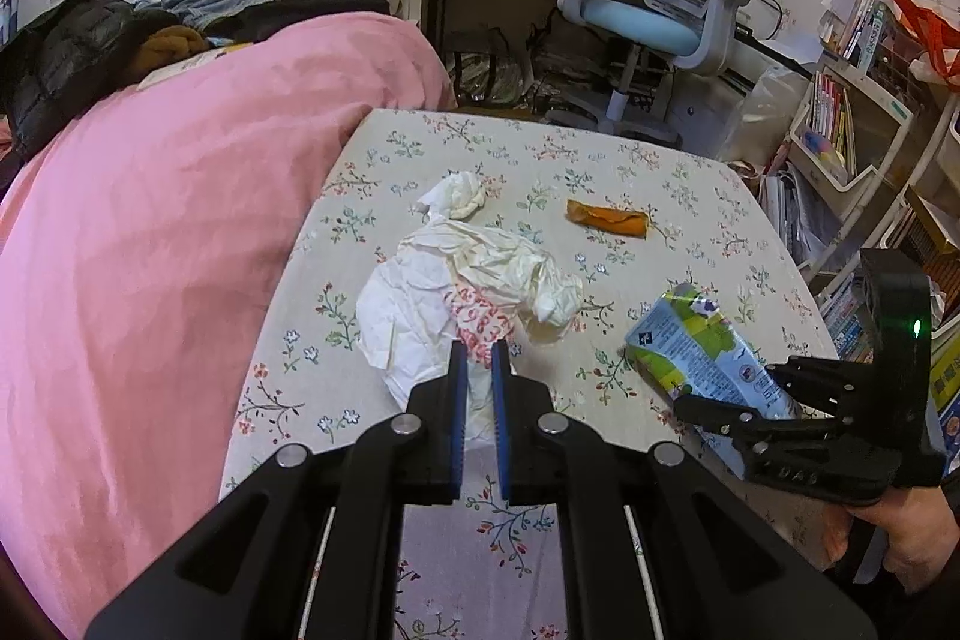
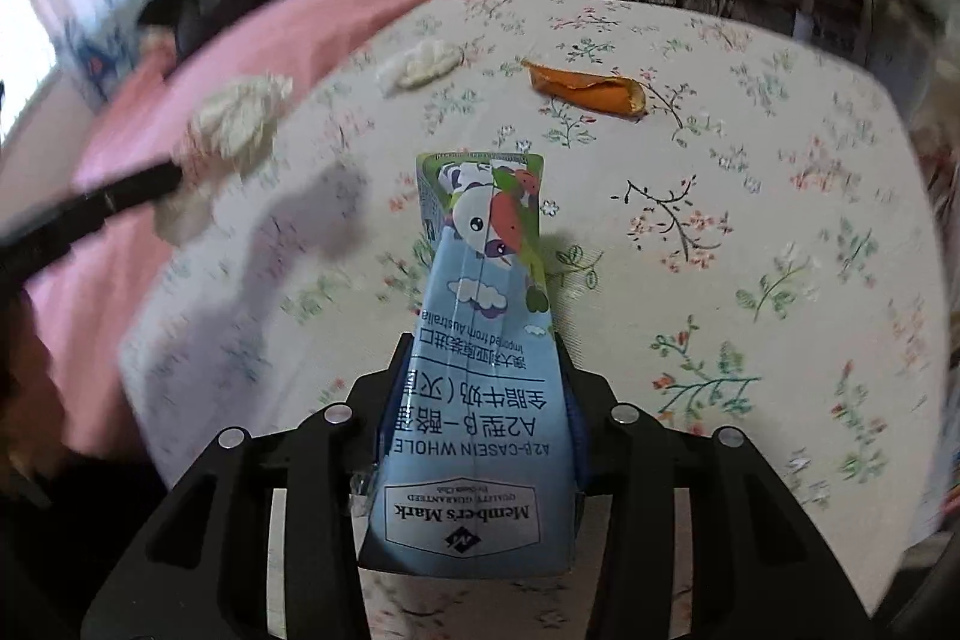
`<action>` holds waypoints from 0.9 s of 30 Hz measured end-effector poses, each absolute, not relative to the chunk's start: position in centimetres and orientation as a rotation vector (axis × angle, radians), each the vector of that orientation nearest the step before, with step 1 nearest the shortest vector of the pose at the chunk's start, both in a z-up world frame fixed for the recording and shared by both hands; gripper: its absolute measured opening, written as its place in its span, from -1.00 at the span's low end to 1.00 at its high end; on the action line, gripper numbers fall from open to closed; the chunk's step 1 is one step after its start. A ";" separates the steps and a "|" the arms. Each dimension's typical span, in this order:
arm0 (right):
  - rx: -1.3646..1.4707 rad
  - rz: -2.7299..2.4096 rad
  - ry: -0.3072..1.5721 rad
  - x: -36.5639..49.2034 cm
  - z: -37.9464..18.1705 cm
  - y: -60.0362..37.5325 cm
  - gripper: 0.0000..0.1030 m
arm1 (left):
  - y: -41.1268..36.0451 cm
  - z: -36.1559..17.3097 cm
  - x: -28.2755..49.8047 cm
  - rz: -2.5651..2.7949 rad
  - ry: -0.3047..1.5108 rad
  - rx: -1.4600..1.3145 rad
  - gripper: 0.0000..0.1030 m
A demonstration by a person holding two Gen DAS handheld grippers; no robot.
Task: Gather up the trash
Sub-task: 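Lift the milk carton with the right tool and hold the tissue with the left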
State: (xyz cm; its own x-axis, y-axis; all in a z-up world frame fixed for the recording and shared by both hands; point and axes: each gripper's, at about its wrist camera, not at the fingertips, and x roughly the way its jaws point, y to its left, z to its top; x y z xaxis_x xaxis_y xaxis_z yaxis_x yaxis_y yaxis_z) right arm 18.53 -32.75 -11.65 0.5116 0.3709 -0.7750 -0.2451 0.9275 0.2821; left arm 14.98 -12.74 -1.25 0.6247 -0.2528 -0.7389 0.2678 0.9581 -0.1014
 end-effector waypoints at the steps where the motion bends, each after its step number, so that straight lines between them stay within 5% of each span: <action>1: 0.181 0.383 0.966 18.7 -11.5 -33.1 -0.22 | -12.7 -1.2 14.9 -0.299 0.840 0.017 -0.83; 11: 0.365 0.452 0.889 15.5 -8.3 -34.1 -0.22 | -12.2 0.0 13.5 -0.333 0.765 -0.025 -0.83; 27: 0.186 0.553 0.925 -1.9 -9.1 -27.5 -0.22 | -12.8 0.0 7.4 -0.405 0.736 -0.053 -0.83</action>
State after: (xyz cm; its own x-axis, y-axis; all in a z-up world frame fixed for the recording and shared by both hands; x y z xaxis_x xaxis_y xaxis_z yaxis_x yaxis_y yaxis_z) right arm -1.91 -27.52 -9.14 0.4745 0.5270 -0.7051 -0.3717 0.8460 0.3822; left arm 7.40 -12.76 -0.02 0.6677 -0.3776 -0.6416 0.3409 0.9212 -0.1875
